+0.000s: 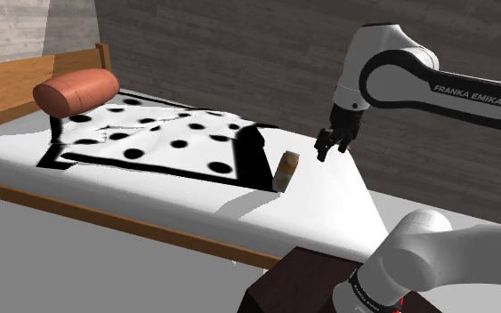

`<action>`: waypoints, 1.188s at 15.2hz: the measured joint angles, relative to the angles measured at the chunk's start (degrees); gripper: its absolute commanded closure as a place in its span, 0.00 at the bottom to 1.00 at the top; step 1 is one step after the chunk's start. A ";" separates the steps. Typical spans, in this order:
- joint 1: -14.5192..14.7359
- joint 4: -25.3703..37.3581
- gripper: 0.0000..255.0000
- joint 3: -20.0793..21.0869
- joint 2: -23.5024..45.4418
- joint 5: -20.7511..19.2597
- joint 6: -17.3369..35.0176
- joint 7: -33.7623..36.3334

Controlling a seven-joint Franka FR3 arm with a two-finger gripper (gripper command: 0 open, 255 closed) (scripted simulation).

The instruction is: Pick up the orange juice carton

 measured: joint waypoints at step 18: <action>-11.61 -12.25 0.00 -0.77 18.46 -3.24 50.82 21.54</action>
